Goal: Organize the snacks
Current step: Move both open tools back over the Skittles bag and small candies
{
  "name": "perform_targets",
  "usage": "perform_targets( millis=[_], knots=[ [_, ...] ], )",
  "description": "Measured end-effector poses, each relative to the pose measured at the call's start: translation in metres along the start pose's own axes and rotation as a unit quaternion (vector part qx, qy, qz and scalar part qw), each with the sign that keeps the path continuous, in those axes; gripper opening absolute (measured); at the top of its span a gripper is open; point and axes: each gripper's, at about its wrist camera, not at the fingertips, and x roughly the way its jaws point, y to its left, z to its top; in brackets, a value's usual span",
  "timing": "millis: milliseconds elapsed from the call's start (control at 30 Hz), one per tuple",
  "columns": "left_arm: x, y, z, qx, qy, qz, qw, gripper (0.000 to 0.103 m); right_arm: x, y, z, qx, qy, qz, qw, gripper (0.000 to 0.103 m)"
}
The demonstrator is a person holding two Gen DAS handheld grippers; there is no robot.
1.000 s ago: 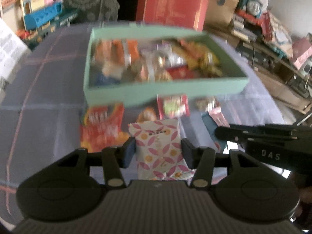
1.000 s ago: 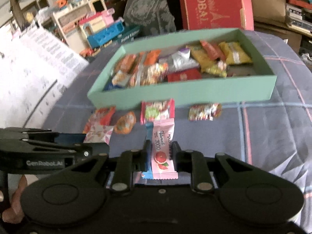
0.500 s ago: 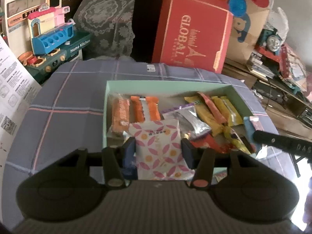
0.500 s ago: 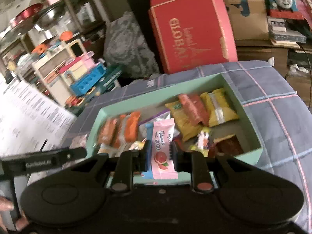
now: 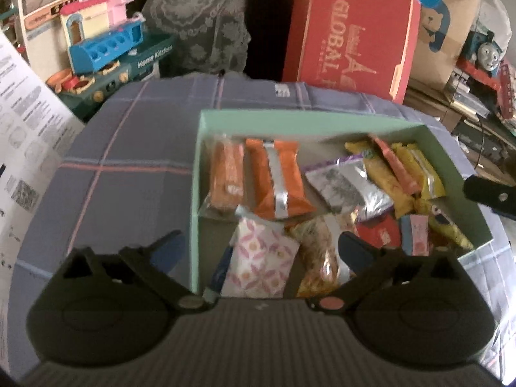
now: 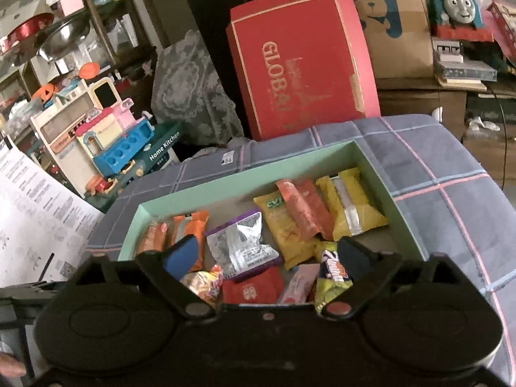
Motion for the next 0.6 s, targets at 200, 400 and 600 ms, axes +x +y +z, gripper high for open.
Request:
perform_targets(
  millis=[200,400,600],
  knots=[
    [-0.009,-0.001,-0.015,0.000,0.010,-0.001,0.9999,0.103,-0.016,0.008,-0.009,-0.017,0.001,0.004,1.000,0.103],
    [-0.028,-0.003,-0.025,0.002,0.005,-0.003,1.0000,0.103,-0.037,0.011,-0.022,-0.021,0.005,0.008,1.000,0.103],
    [-0.045,0.000,-0.036,0.002,0.003,-0.004,1.0000,0.103,-0.057,0.012,-0.035,-0.027,0.009,0.012,1.000,0.103]
  ],
)
